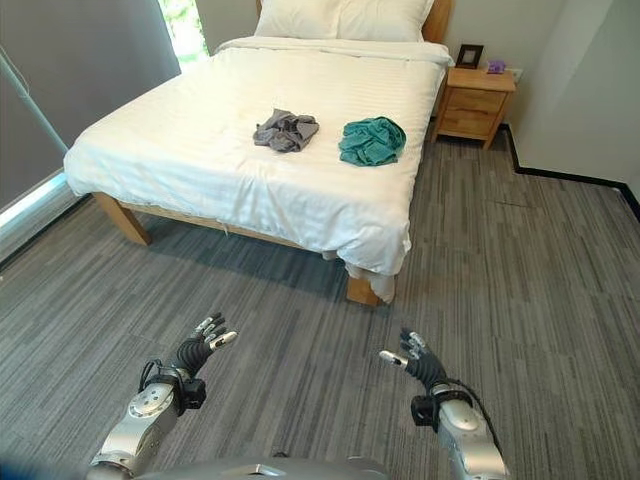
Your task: Pick up bed clothes into laundry basket.
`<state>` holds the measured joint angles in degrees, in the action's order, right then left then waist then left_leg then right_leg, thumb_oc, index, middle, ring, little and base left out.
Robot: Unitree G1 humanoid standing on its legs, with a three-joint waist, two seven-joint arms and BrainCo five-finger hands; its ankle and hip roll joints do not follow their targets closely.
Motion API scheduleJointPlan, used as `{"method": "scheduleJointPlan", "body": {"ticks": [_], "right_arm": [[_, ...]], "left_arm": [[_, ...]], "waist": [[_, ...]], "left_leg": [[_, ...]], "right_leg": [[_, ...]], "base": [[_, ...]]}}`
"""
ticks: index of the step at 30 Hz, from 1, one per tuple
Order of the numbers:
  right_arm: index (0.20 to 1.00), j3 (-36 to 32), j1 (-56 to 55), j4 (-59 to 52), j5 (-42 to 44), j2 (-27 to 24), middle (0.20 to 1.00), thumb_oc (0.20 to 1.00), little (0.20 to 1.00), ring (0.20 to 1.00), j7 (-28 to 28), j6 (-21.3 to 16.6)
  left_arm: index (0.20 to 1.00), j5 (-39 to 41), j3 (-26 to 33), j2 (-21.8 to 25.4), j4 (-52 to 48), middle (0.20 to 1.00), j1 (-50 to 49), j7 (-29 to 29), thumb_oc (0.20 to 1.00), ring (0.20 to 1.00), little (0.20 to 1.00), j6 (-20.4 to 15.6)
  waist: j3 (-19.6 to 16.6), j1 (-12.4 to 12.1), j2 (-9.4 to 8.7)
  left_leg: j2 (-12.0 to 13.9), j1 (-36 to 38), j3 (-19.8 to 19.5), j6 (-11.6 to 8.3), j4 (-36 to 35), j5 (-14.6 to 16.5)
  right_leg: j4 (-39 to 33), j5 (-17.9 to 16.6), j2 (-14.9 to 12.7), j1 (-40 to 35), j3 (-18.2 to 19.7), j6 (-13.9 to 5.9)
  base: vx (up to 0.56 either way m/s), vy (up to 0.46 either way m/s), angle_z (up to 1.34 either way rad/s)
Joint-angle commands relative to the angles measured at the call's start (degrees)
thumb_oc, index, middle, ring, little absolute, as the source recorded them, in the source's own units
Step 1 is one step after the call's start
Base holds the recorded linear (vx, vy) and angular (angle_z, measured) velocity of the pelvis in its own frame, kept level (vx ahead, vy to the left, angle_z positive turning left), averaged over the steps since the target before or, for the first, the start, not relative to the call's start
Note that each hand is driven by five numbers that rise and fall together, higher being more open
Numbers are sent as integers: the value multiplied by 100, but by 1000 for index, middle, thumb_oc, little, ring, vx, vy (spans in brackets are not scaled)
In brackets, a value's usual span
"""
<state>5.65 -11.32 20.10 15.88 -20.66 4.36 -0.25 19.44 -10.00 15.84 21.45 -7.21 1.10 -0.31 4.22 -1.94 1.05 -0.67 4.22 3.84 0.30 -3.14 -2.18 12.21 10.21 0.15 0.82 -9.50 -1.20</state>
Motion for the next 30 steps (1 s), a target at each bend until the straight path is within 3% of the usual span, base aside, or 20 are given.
{"method": "scheduleJointPlan", "body": {"ticks": [1, 5, 7, 9, 11, 12, 13, 15, 18, 19, 21, 23, 24, 26, 27, 28, 29, 30], "right_arm": [[1000, 104, 354, -190, -110, 55, 1000, 1000, 1000, 1000, 42, -306], [1000, 119, 591, -140, -34, 50, 1000, 1000, 1000, 1000, -98, -350], [1000, 126, 779, -139, 39, 53, 1000, 1000, 1000, 1000, -186, -355], [1000, 136, 820, -190, 11, 44, 1000, 1000, 1000, 1000, -214, -353], [1000, 118, 765, -260, -10, 63, 1000, 1000, 1000, 1000, -213, -350], [1000, 118, 767, -261, -10, 63, 1000, 1000, 1000, 1000, -213, -350], [1000, 150, 751, -277, -4, 110, 1000, 1000, 1000, 1000, -221, -348], [1000, 153, 676, -202, 221, 265, 1000, 1000, 1000, 1000, -200, -305], [1000, 105, 618, -175, 536, 347, 1000, 1000, 1000, 1000, -163, -248], [1000, 65, 539, -198, 769, 357, 1000, 1000, 1000, 1000, -165, -297], [1000, 35, 460, -159, 756, 359, 1000, 1000, 1000, 1000, -161, -317], [1000, -18, 415, -182, 721, 373, 1000, 1000, 1000, 1000, -163, -279], [1000, -38, 395, -213, 701, 361, 1000, 1000, 1000, 1000, -157, -254], [1000, -42, 335, -256, 647, 283, 1000, 1000, 1000, 1000, -102, -271], [1000, -41, 337, -254, 647, 285, 1000, 1000, 1000, 1000, -101, -273], [1000, -22, 377, -187, 608, 234, 1000, 1000, 1000, 1000, -82, -269], [1000, -14, 462, -245, 625, 110, 1000, 1000, 1000, 1000, -115, -259], [1000, -31, 487, -358, 783, 68, 1000, 1000, 1000, 1000, -157, -260]], "left_arm": [[1000, -23, 312, 104, 15, 1000, 201, -120, 1000, 1000, 1000, -330], [1000, -140, 414, 208, -16, 1000, 271, -268, 1000, 1000, 1000, -365], [1000, -97, 530, 265, -46, 1000, 395, -432, 1000, 1000, 1000, -378], [1000, -102, 608, 309, -33, 1000, 526, -533, 1000, 1000, 1000, -375], [1000, -149, 633, 357, -52, 1000, 605, -579, 1000, 1000, 1000, -356], [1000, -149, 634, 357, -51, 1000, 608, -580, 1000, 1000, 1000, -355], [1000, -177, 641, 390, -67, 1000, 646, -612, 1000, 1000, 1000, -338], [1000, -379, 641, 409, -82, 1000, 680, -614, 1000, 1000, 1000, -293], [1000, -358, 669, 372, -58, 1000, 666, -641, 1000, 1000, 1000, -287], [1000, -244, 644, 299, -42, 1000, 670, -617, 1000, 1000, 1000, -291], [1000, -352, 604, 303, 75, 1000, 722, -549, 1000, 1000, 1000, -259], [1000, -571, 594, 297, 144, 1000, 733, -491, 1000, 1000, 1000, -225], [1000, -588, 566, 289, 126, 1000, 725, -475, 1000, 1000, 1000, -225], [1000, -598, 482, 262, 39, 1000, 662, -441, 1000, 1000, 1000, -230], [1000, -598, 482, 263, 40, 1000, 663, -442, 1000, 1000, 1000, -230], [1000, -564, 420, 231, 32, 1000, 627, -404, 1000, 1000, 1000, -238], [1000, -386, 372, 146, 53, 1000, 661, -402, 1000, 1000, 1000, -231], [1000, -126, 370, 110, -34, 1000, 615, -355, 1000, 1000, 1000, -233]], "waist": [[0, -74, -323], [102, -107, -325], [231, -132, -307], [366, -136, -295], [516, -82, -289], [512, -85, -300], [595, -67, -268], [697, 57, -161], [680, 230, -136], [662, 457, -158], [593, 648, -241], [522, 750, -186], [487, 809, -146], [340, 809, -44], [335, 826, -67], [264, 855, 2], [201, 877, -27], [314, 764, -137]], "left_leg": [[-6, 125, -187, -117, -186, 55], [-39, 69, -82, -56, -186, 72], [-78, 31, -28, 46, -186, 108], [-121, 17, -56, 158, -109, 165], [-179, -5, -143, 287, 46, 231], [-194, -22, -138, 293, 60, 238], [-203, -14, -122, 376, 116, 289], [-137, 290, -89, 425, -29, 374], [-128, 672, -206, 336, -172, 460], [-139, 1042, -449, 221, -186, 705], [-155, 1328, -693, 112, -186, 887], [-29, 1637, -801, -20, -186, 999], [30, 1724, -895, -53, -186, 992], [245, 1790, -921, -179, 104, 714], [224, 1775, -943, -177, 102, 695], [302, 1626, -856, -366, 722, 334], [432, 829, -488, -789, 2760, -708], [336, 268, -390, -833, 3808, -861]], "right_leg": [[-1611, -1687, -580, -577, -217, -540], [-1495, -1692, -641, -430, -101, -596], [-1080, -1600, -723, -175, 27, -623], [-360, -1594, -830, 148, 87, -655], [645, -1969, -910, 574, 144, -697], [691, -1950, -927, 608, 159, -705], [1275, -2169, -1037, 857, 46, -729], [1896, -2282, -1047, 1494, -66, -789], [1324, -2185, -876, 1790, -185, -763], [222, -2243, -672, 1944, -330, -728], [-754, -2481, -484, 2090, -373, -762], [-1273, -2786, -504, 2222, -855, -858], [-1181, -2825, -512, 2225, -848, -842], [-1011, -2675, -324, 1948, -690, -600], [-1014, -2683, -354, 1955, -693, -602], [-1007, -2616, -205, 1771, -649, -507], [-962, -2400, -232, 1363, -706, -266], [-1052, -2253, -259, 1037, -608, -111]], "base": [[22, 53, -8], [-4, 88, -11], [-8, 145, -32], [12, 149, -23], [-9, 142, -22], [8, 159, -6], [46, 158, 10], [267, 199, -9], [392, 16, 1], [494, -95, 20], [607, -114, 54], [558, -79, 64], [508, -76, 6], [425, -75, 0], [359, -71, 53], [541, -181, 87], [717, -276, 76], [628, -323, 73]]}}
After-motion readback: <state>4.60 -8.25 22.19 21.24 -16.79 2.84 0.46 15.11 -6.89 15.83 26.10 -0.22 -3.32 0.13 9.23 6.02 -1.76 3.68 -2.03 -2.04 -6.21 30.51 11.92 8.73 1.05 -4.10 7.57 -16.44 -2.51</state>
